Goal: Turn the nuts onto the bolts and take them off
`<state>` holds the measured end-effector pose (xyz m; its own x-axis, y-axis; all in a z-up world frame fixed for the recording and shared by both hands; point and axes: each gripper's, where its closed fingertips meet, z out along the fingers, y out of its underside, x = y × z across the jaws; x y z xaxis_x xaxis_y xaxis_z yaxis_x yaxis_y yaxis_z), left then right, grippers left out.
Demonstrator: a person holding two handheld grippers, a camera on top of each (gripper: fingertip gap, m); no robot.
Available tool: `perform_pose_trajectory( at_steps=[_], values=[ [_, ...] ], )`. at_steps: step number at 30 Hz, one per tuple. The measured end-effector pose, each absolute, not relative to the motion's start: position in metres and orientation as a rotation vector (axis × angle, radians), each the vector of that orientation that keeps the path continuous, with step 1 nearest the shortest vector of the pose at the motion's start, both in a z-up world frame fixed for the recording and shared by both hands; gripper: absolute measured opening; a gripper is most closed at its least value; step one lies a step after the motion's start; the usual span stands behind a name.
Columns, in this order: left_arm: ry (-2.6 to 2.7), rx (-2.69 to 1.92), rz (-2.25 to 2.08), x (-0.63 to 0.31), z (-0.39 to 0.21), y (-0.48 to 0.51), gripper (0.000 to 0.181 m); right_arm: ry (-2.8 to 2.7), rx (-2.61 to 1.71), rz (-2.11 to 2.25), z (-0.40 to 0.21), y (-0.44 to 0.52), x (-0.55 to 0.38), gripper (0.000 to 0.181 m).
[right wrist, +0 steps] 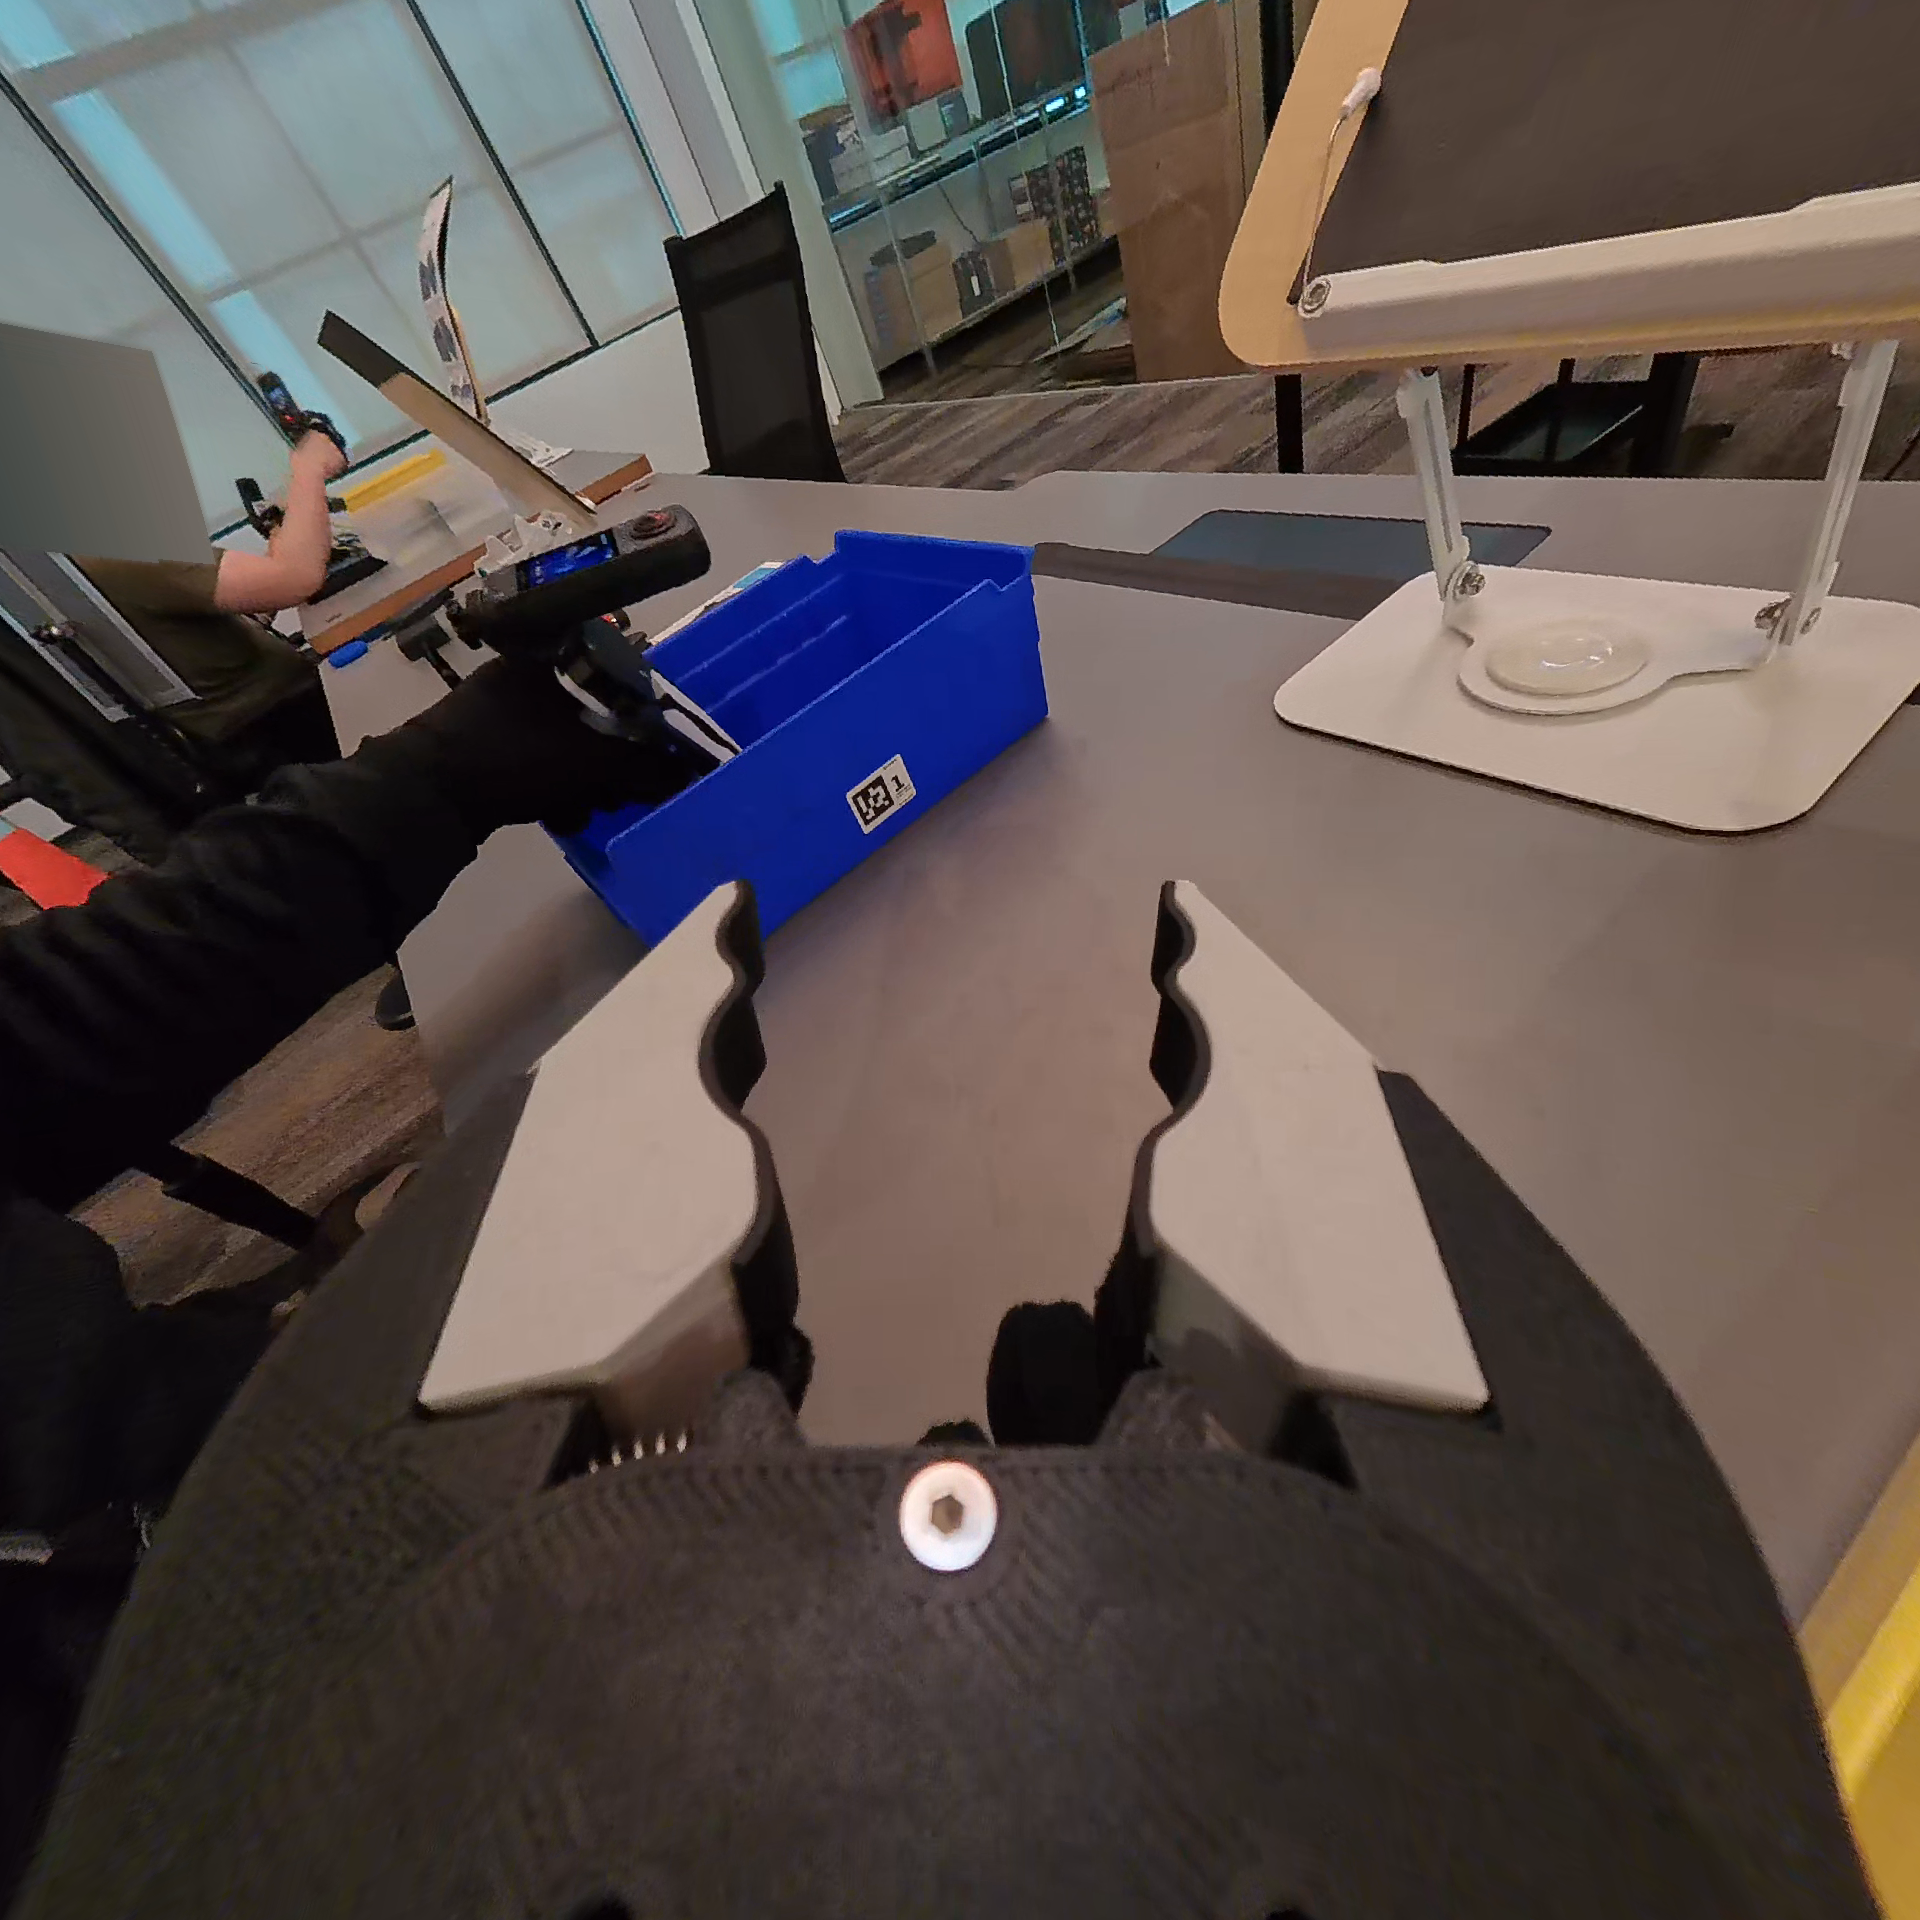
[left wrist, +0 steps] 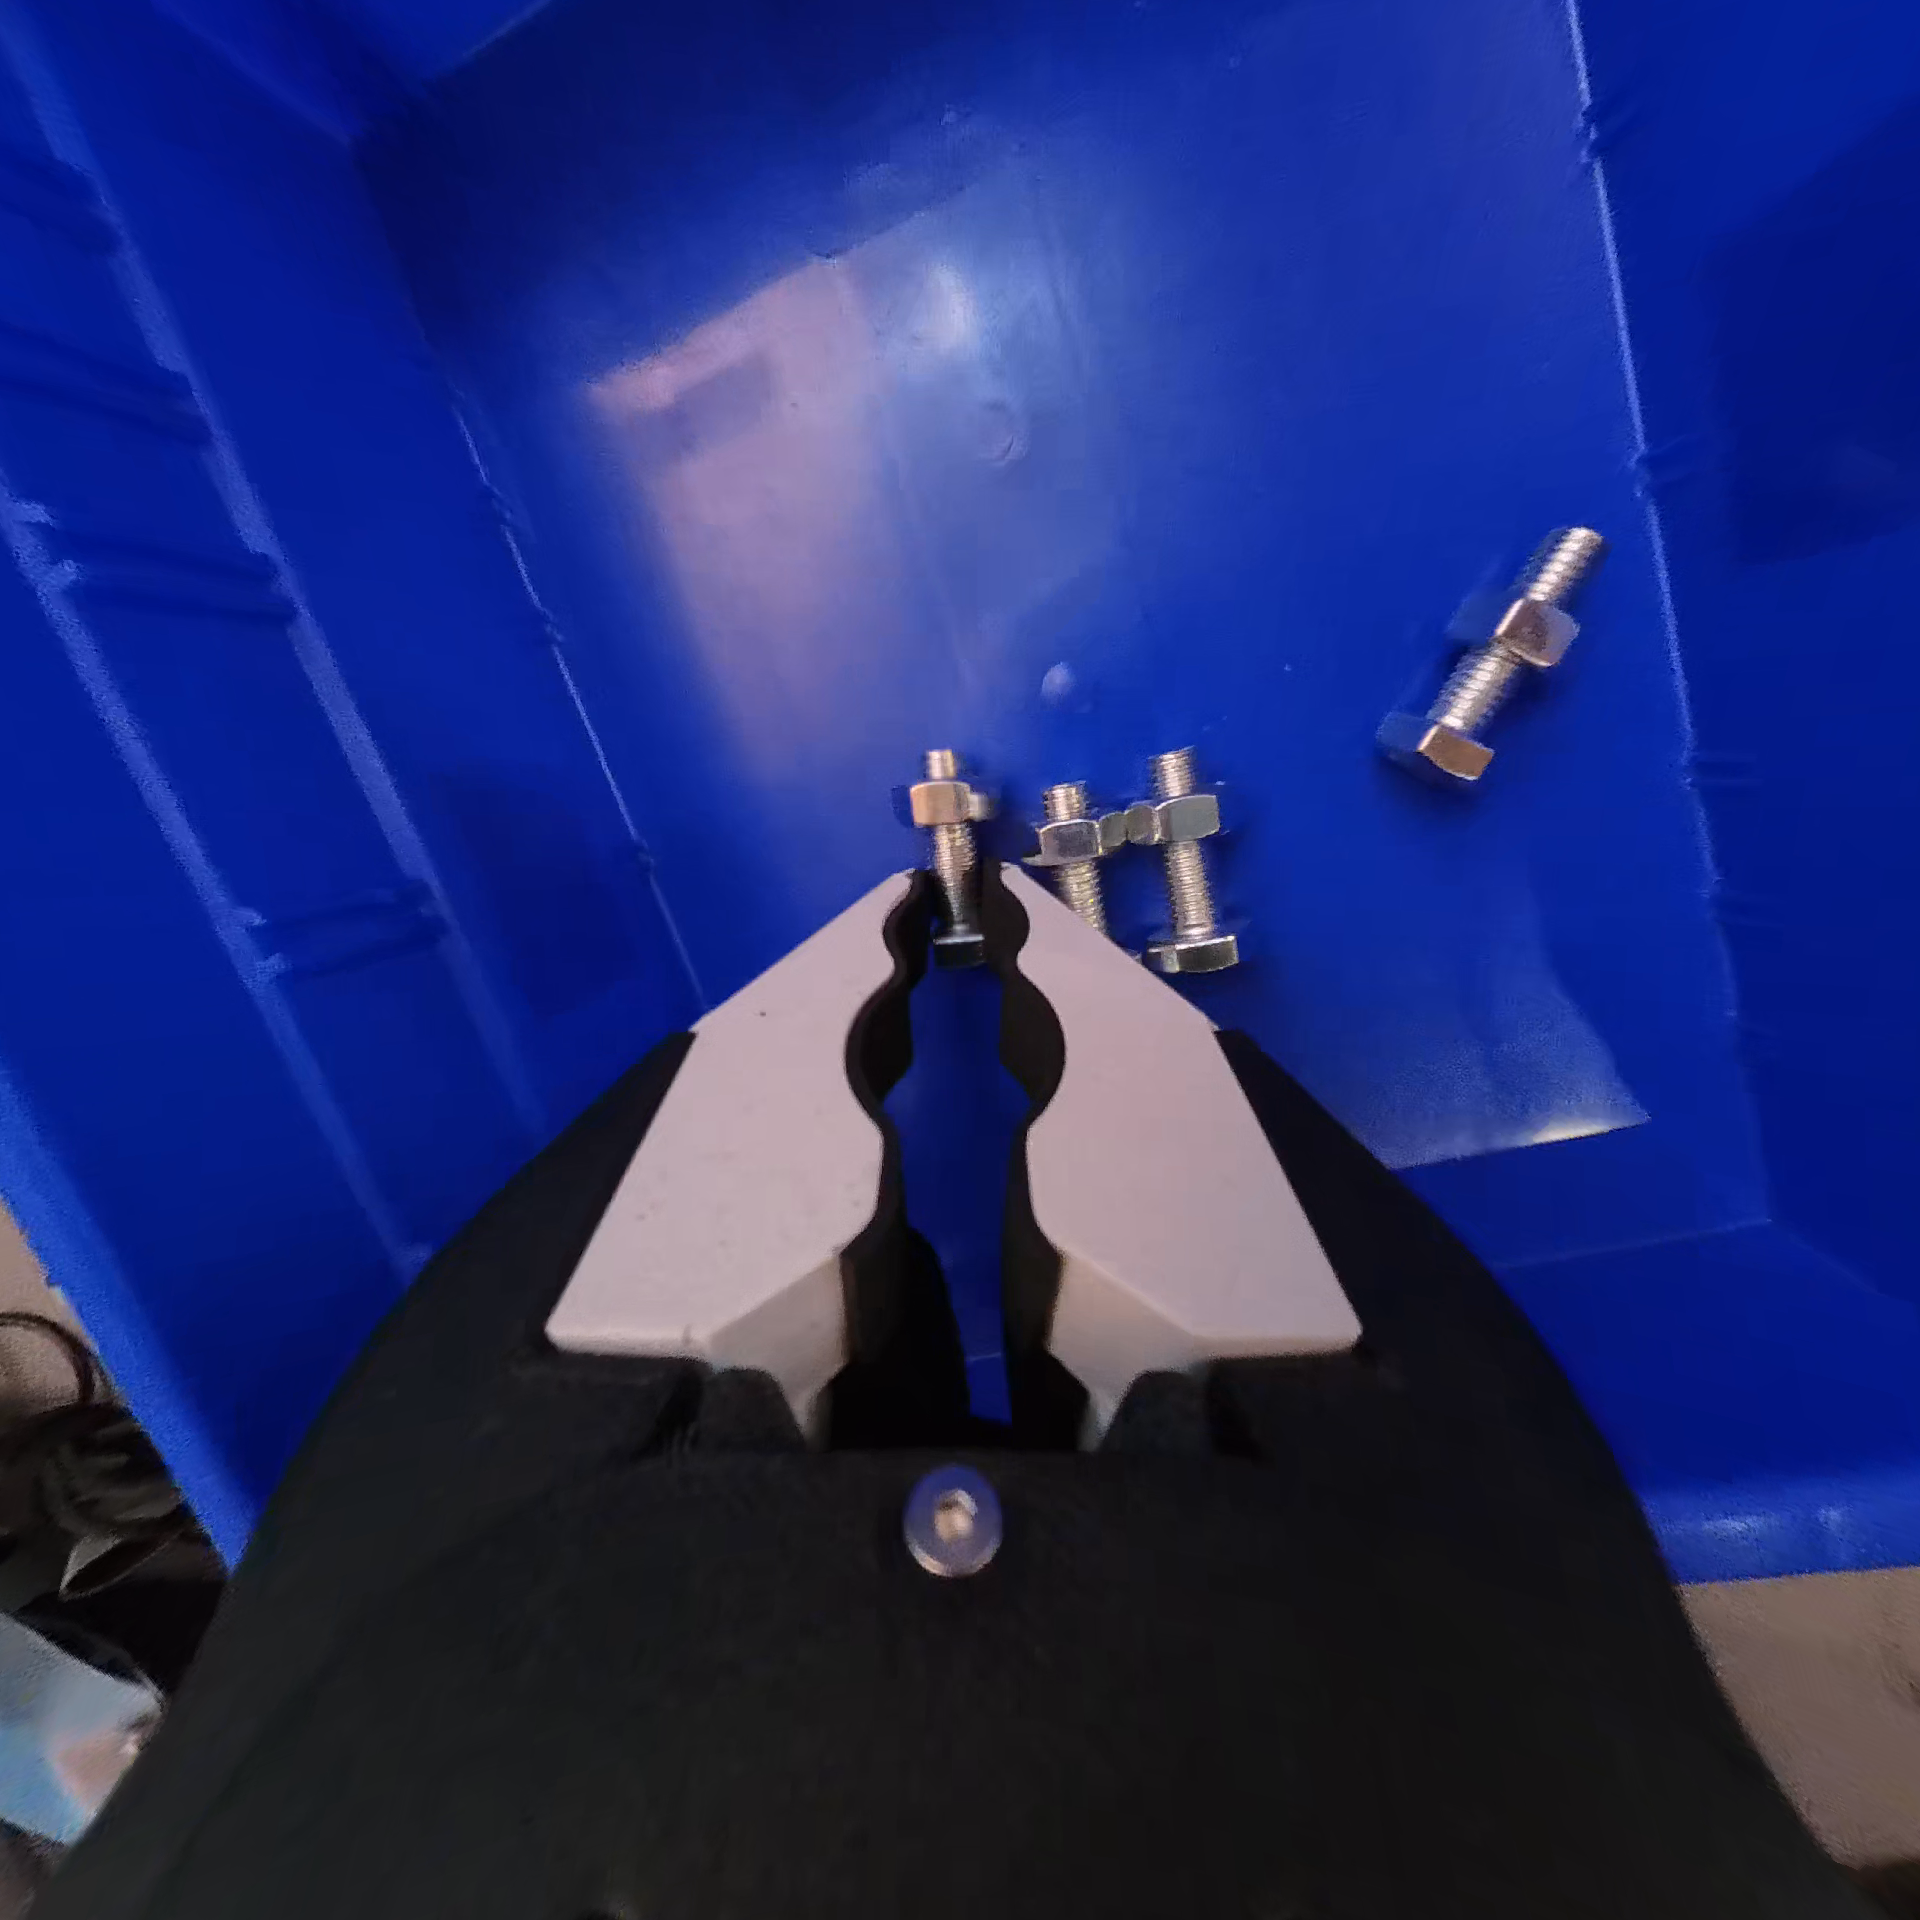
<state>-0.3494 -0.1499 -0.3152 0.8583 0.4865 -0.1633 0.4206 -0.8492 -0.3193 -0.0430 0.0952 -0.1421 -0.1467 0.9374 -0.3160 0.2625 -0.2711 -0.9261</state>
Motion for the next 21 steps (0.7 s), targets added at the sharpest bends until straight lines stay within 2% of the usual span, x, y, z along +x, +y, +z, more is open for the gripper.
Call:
perform_pose_trajectory(
  at_steps=[7, 13, 17, 21],
  values=[
    [-0.491, -2.494, 0.465, -0.341, -0.246, -0.116, 0.008, -1.420, -1.542, 1.473, -0.144, 0.085, -0.050, 0.070],
    [-0.054, -2.222, 0.562, -0.270, -0.171, -0.055, 0.008, -1.493, -1.520, 1.587, -0.134, 0.051, -0.069, 0.050],
    [0.208, -2.093, 0.535, -0.200, -0.152, -0.018, 0.008, -1.491, -1.523, 1.685, -0.133, 0.032, -0.087, 0.051],
    [0.421, -2.047, 0.534, -0.145, -0.164, 0.007, 0.008, -1.496, -1.561, 1.769, -0.150, 0.018, -0.097, 0.052]
  ],
)
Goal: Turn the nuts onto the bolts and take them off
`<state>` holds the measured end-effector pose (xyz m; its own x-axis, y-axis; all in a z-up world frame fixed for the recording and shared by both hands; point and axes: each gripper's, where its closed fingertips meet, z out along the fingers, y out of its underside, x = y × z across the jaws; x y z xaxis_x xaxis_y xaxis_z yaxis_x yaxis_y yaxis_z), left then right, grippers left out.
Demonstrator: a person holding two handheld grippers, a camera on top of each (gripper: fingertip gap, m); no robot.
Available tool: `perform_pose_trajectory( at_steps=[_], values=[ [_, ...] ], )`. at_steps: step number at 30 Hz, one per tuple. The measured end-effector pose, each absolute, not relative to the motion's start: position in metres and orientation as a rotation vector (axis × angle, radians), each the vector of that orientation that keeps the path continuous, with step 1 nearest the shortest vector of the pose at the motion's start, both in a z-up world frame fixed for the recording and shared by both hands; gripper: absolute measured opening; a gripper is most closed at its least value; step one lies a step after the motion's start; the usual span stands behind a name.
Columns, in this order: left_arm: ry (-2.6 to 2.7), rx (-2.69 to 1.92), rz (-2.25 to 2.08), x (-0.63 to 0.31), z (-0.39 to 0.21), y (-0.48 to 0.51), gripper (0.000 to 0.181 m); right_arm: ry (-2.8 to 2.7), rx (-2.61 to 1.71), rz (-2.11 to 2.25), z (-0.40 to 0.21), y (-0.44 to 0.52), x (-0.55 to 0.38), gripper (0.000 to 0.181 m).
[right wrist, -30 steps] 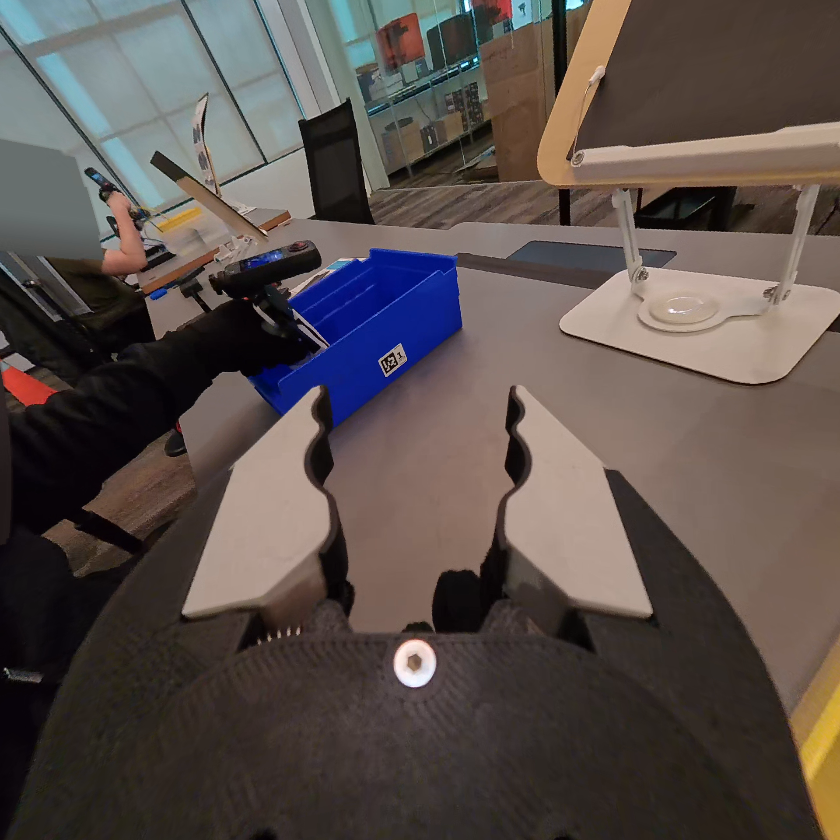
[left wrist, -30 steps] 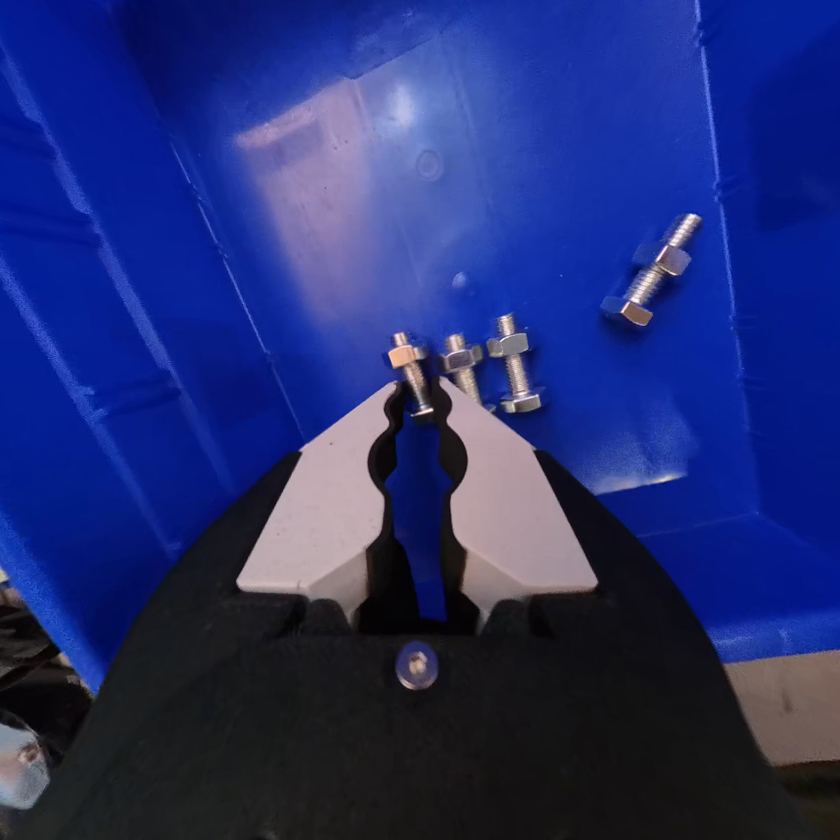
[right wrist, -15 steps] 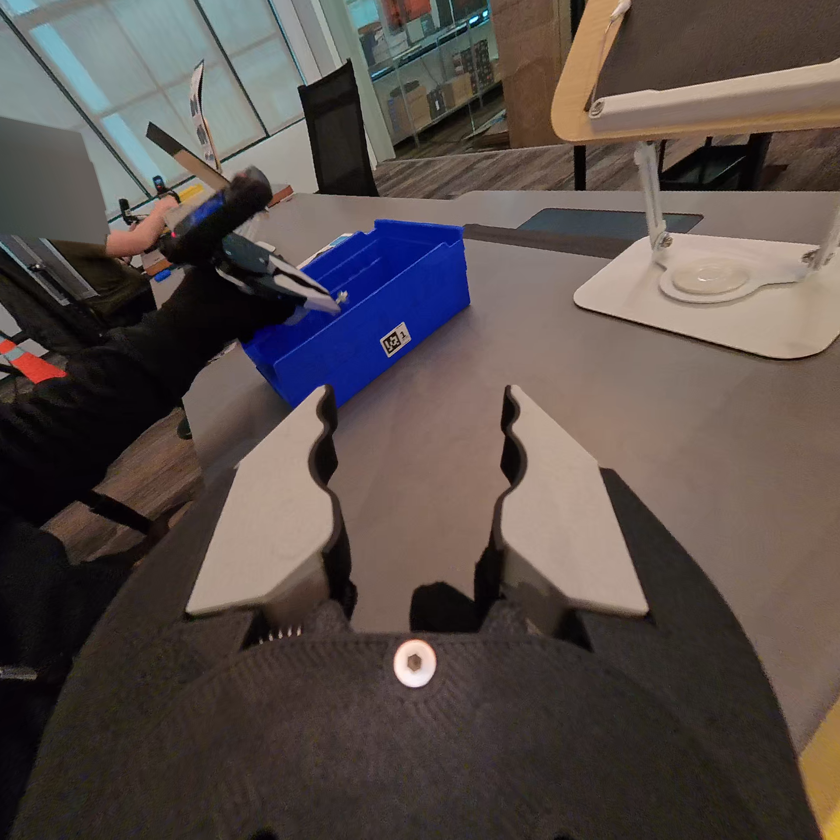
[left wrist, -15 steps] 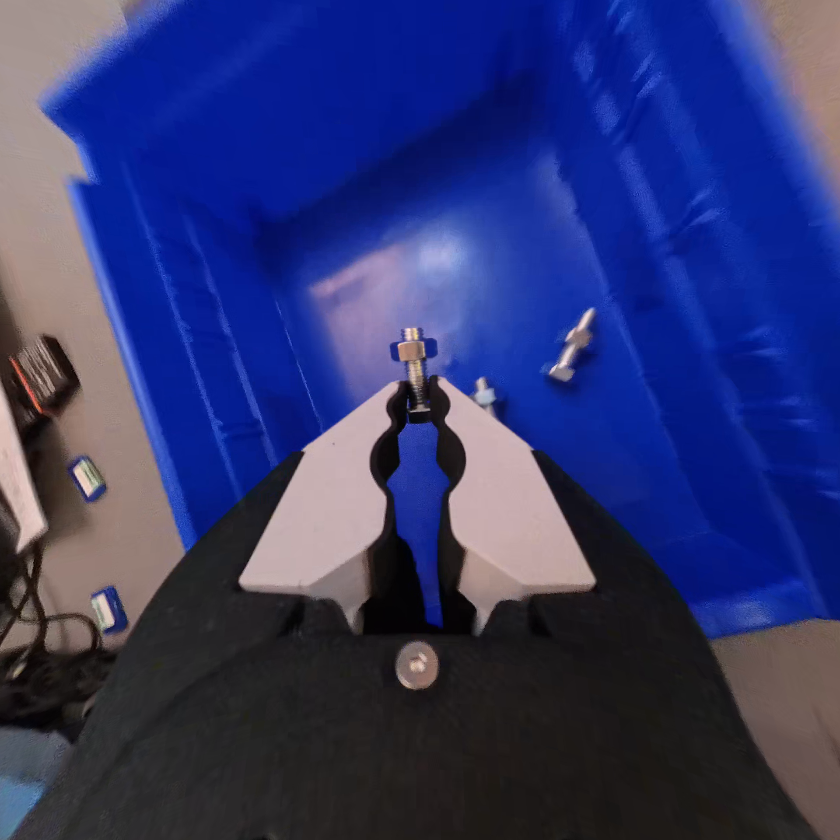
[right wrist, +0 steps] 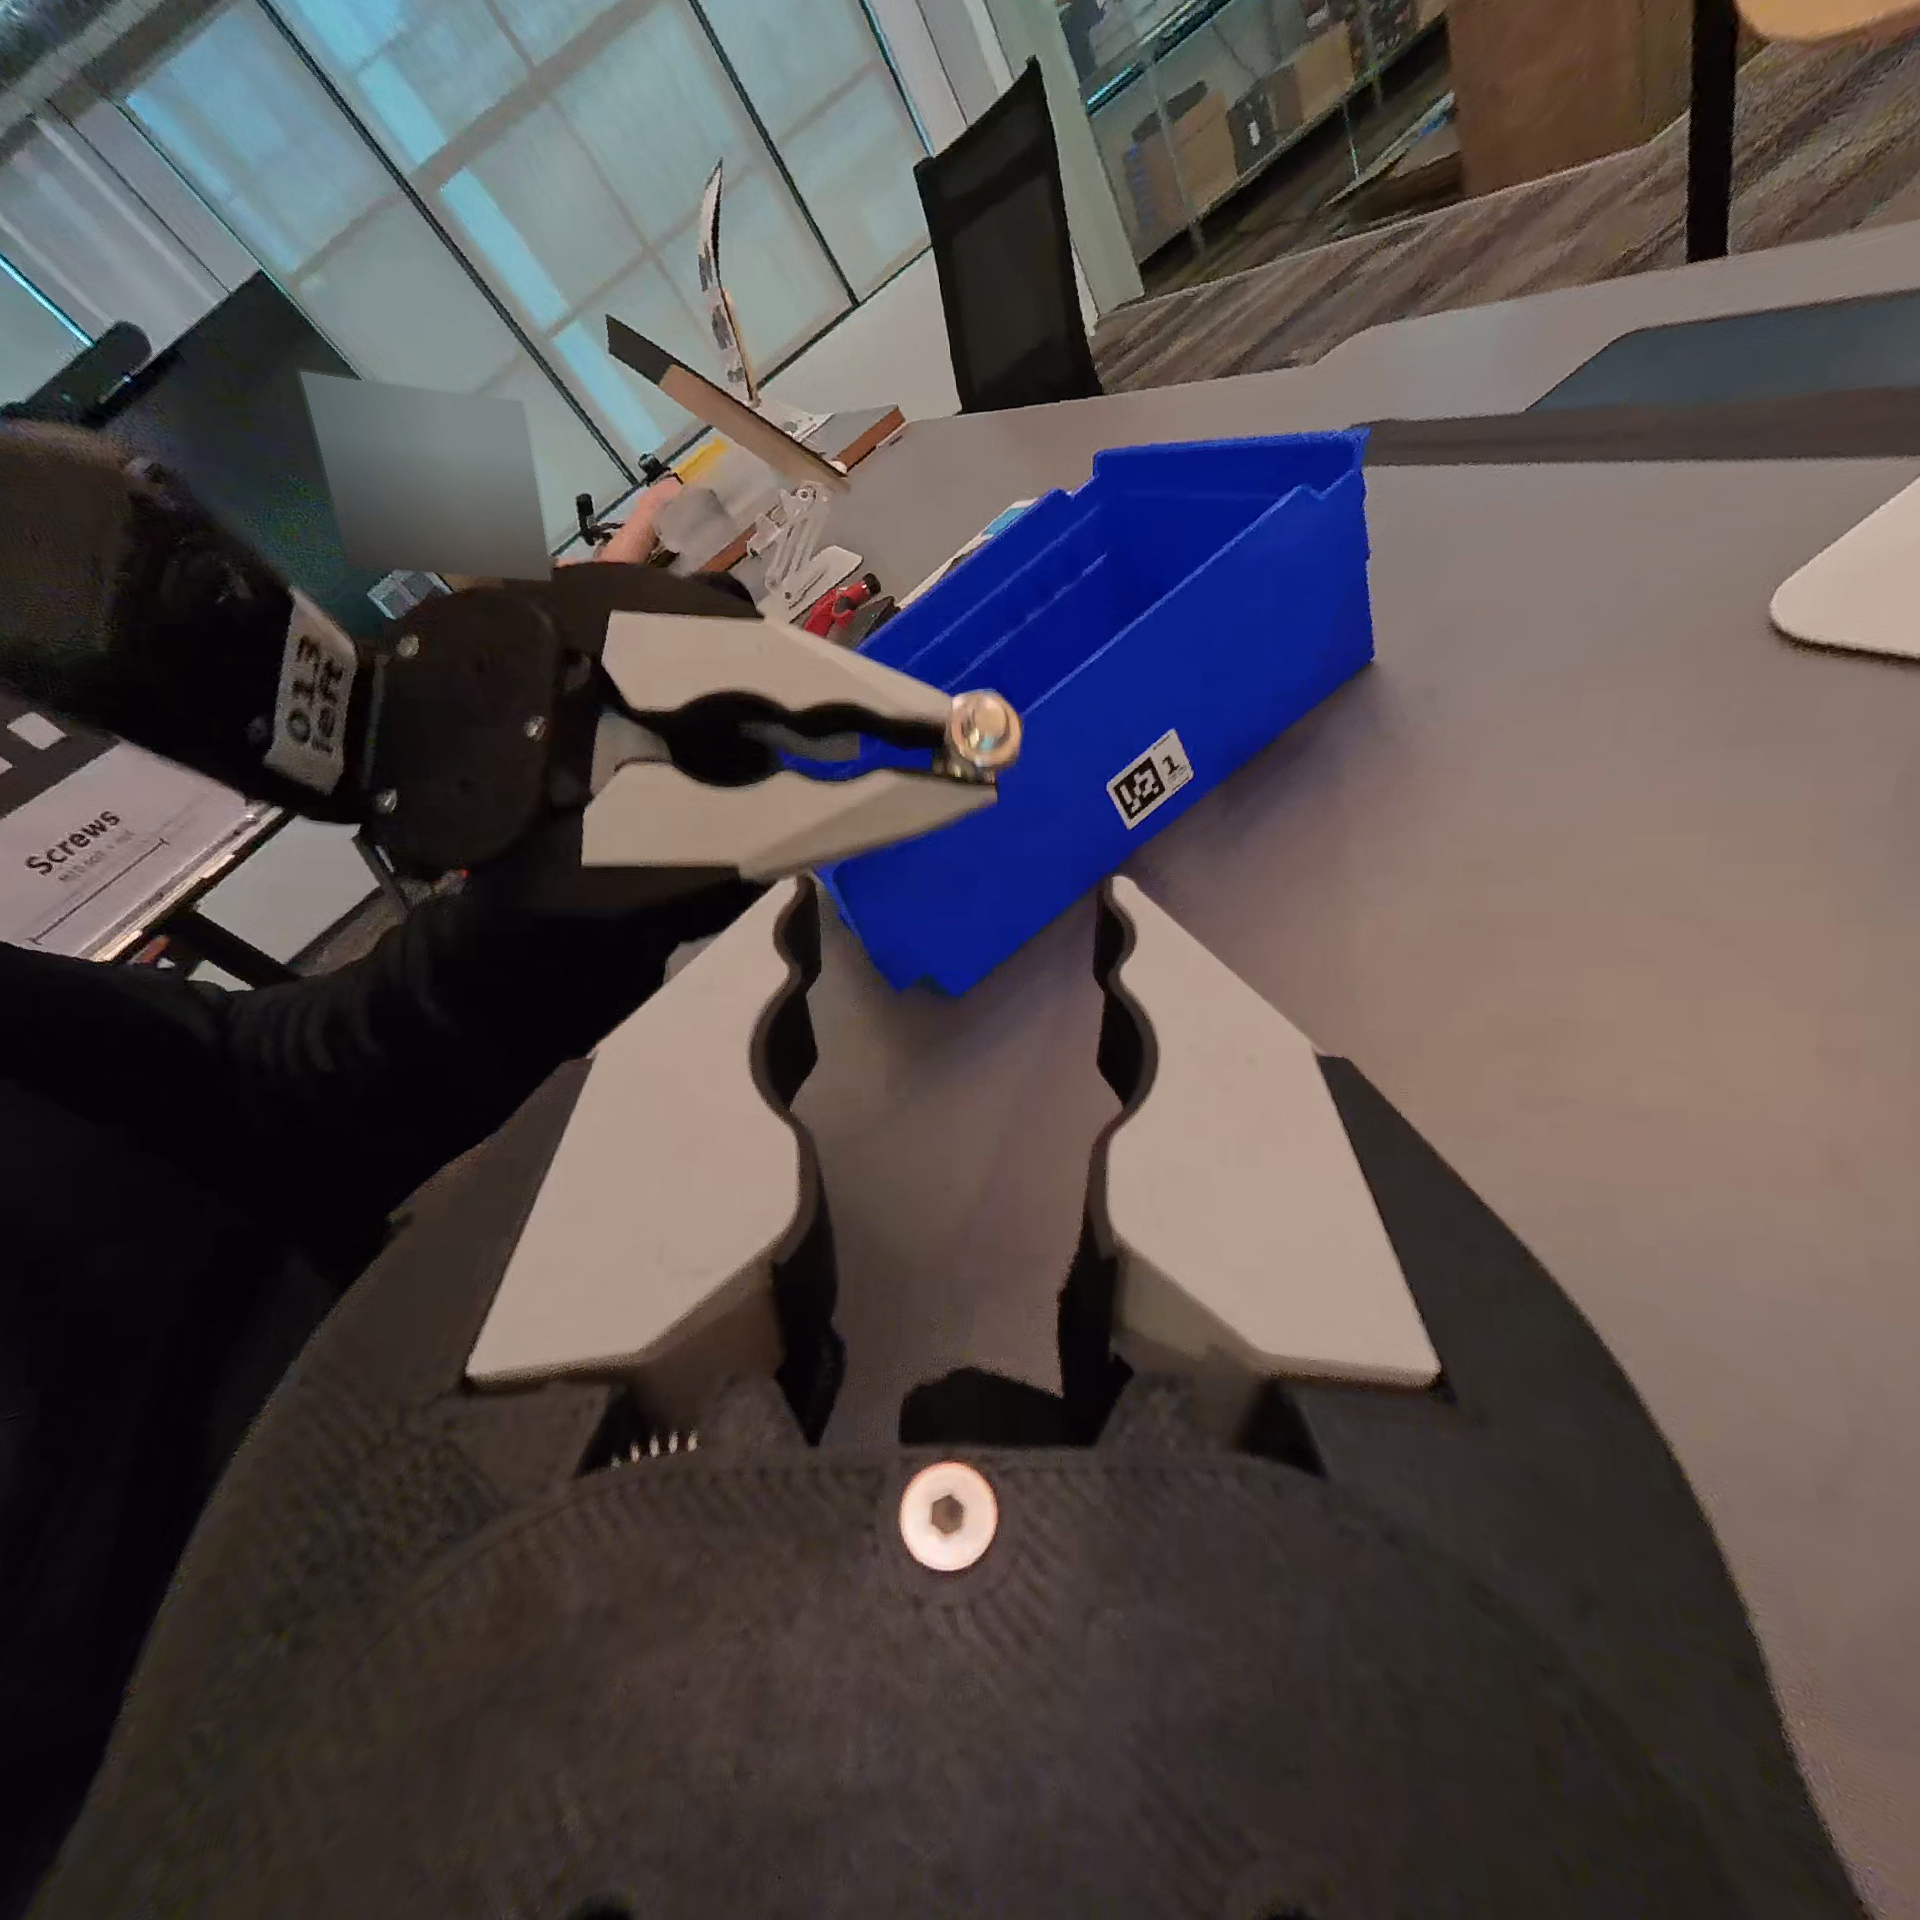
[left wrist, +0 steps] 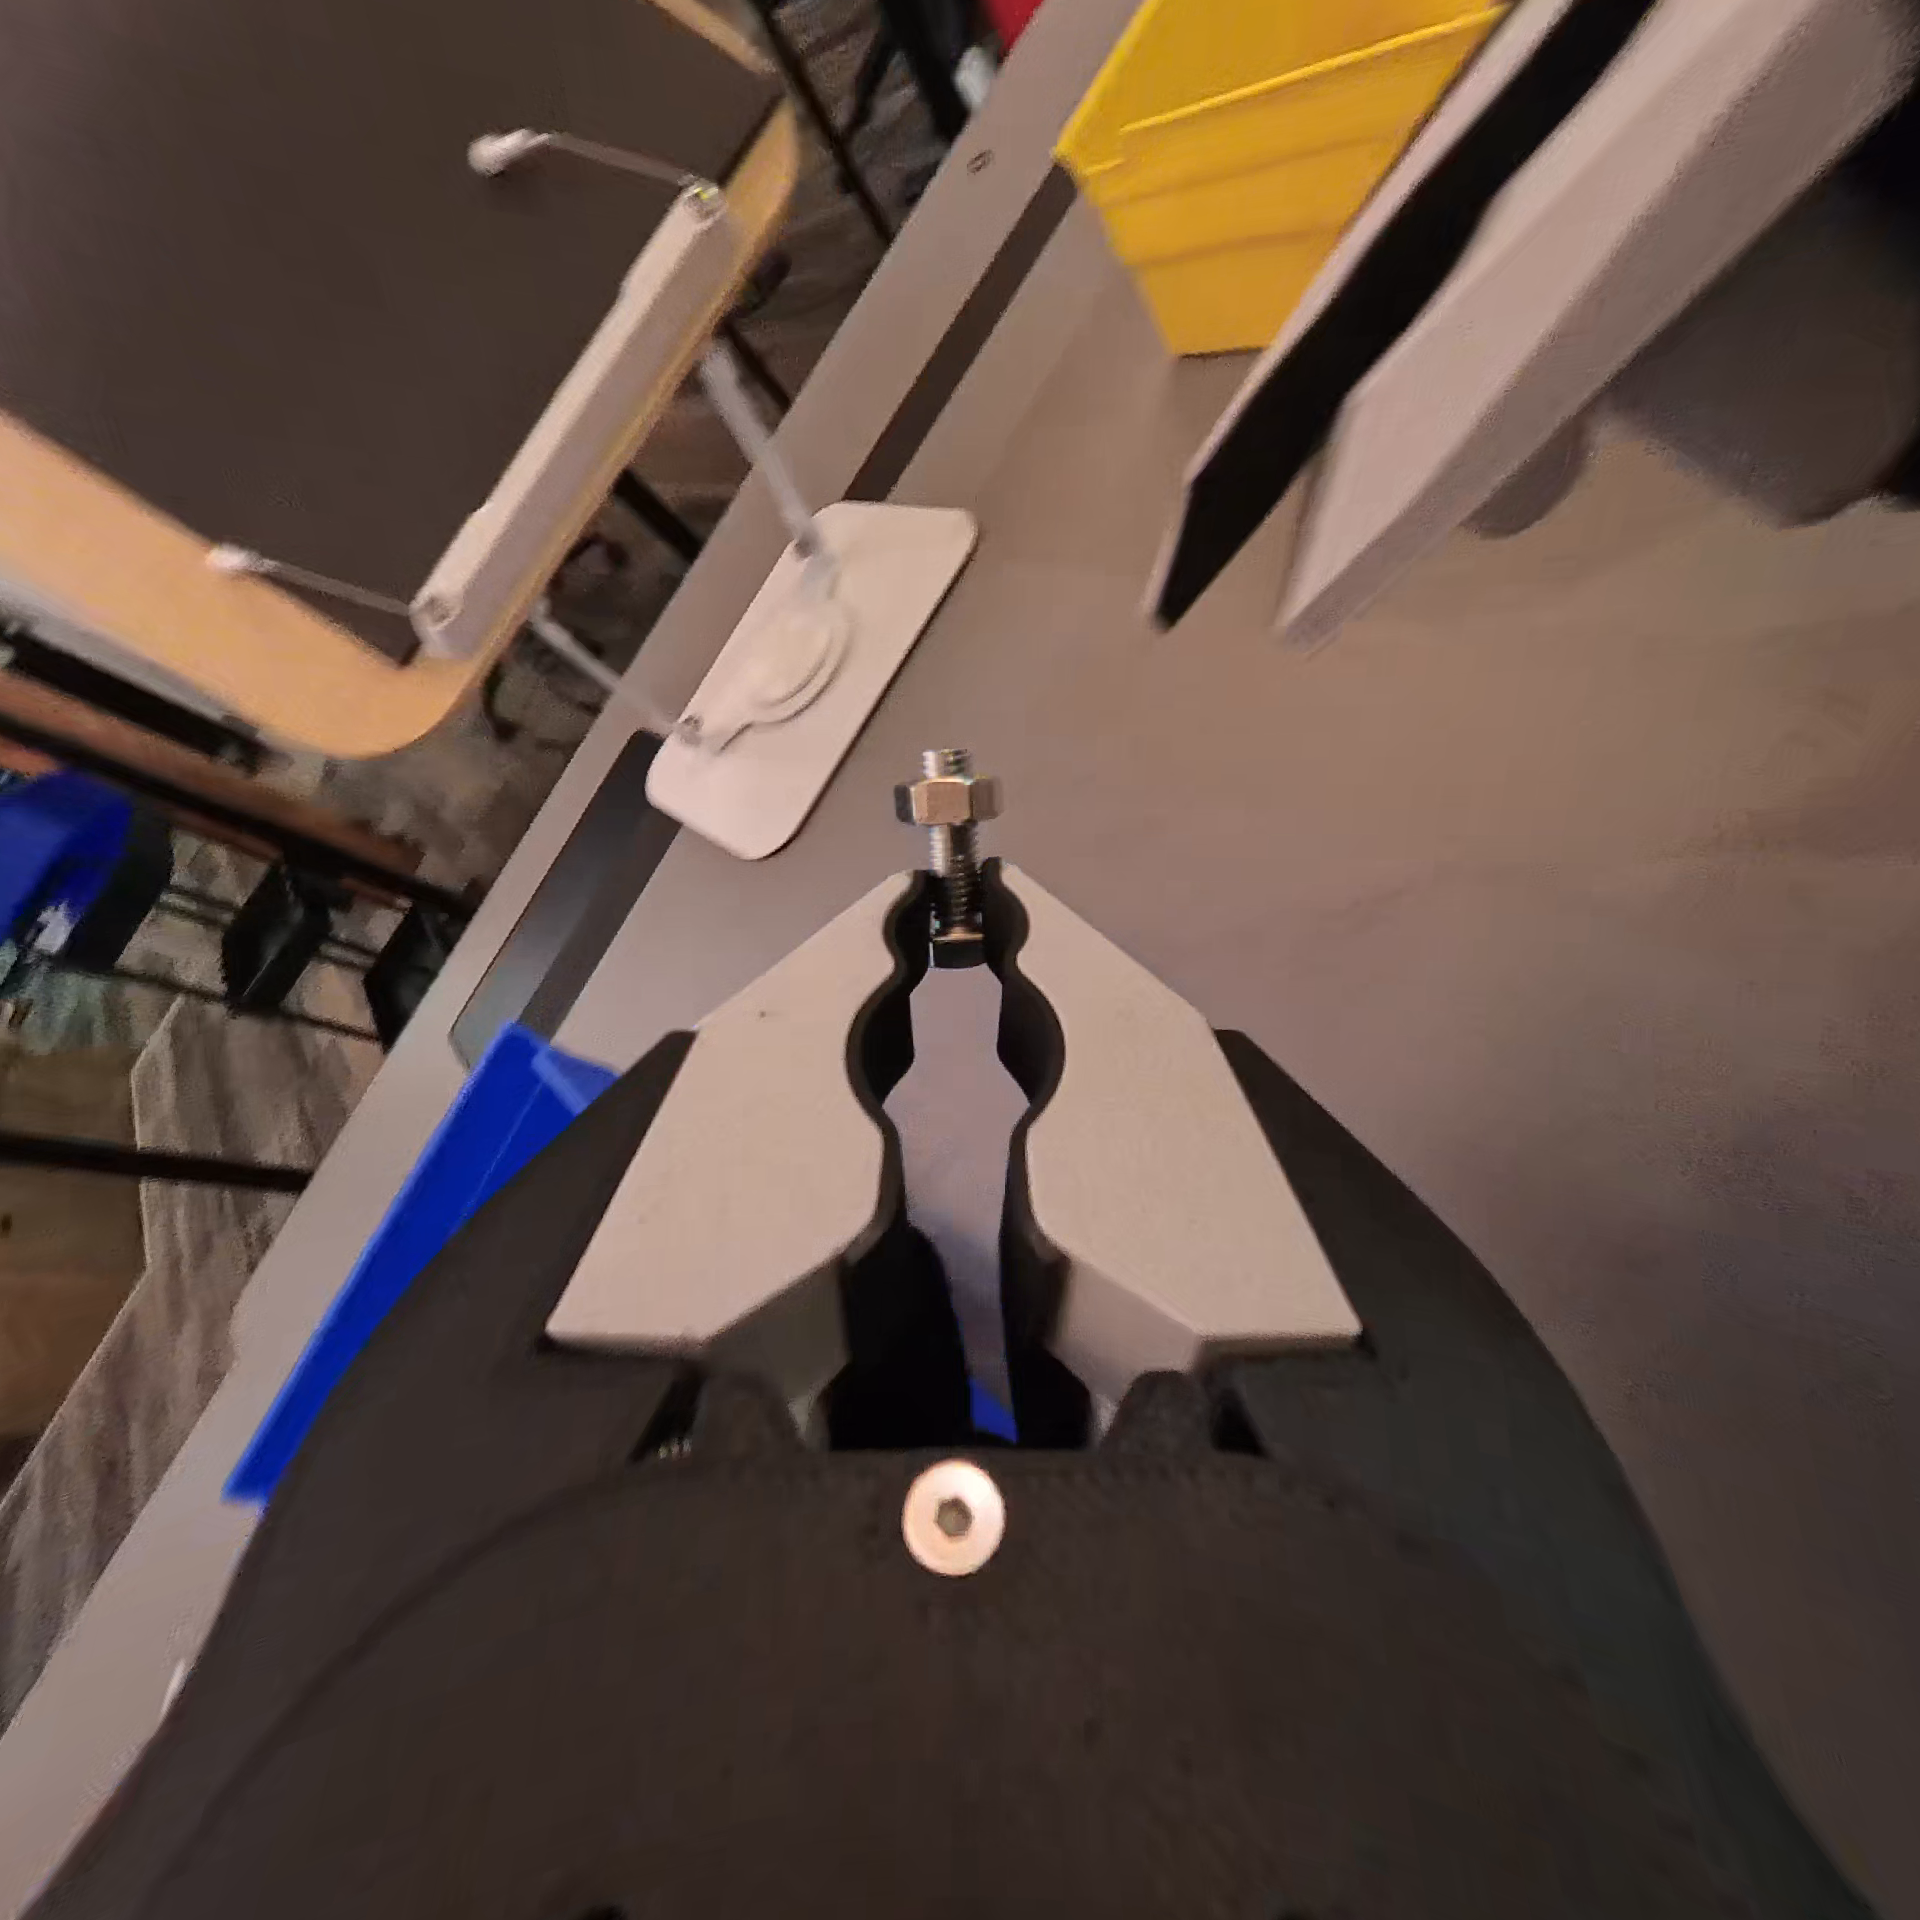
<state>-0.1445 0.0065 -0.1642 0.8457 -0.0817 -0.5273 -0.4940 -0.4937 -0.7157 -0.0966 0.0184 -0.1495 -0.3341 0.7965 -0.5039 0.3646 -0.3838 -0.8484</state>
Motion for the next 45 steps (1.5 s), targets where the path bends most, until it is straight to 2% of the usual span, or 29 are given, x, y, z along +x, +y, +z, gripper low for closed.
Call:
perform_pose_trajectory(
  at_steps=[8, 13, 21, 23, 27, 38, 42, 45],
  values=[
    [0.597, -2.027, 0.500, -0.092, -0.192, 0.023, 0.008, -1.469, -1.654, 1.835, -0.175, 0.024, -0.095, 0.039],
    [0.620, -2.022, 0.536, -0.089, -0.195, 0.027, 0.008, -1.485, -1.686, 1.905, -0.182, 0.021, -0.092, 0.016],
    [0.594, -2.039, 0.454, -0.083, -0.203, 0.031, 0.009, -1.561, -1.690, 1.793, -0.189, 0.025, -0.088, 0.016],
    [0.552, -2.090, 0.368, -0.082, -0.212, 0.031, 0.031, -1.623, -1.672, 1.664, -0.193, 0.030, -0.087, 0.016],
    [0.486, -2.116, 0.223, -0.079, -0.219, 0.031, 0.041, -1.742, -1.622, 1.476, -0.198, 0.033, -0.081, 0.016],
    [0.437, -2.110, -0.038, -0.068, -0.231, 0.030, 0.030, -1.879, -1.531, 1.435, -0.199, 0.023, -0.073, 0.016],
    [0.440, -2.093, -0.088, -0.064, -0.230, 0.029, 0.016, -1.893, -1.532, 1.431, -0.201, 0.021, -0.073, 0.016],
    [0.430, -2.082, -0.098, -0.063, -0.230, 0.030, 0.016, -1.887, -1.538, 1.439, -0.200, 0.021, -0.073, 0.016]
  ],
)
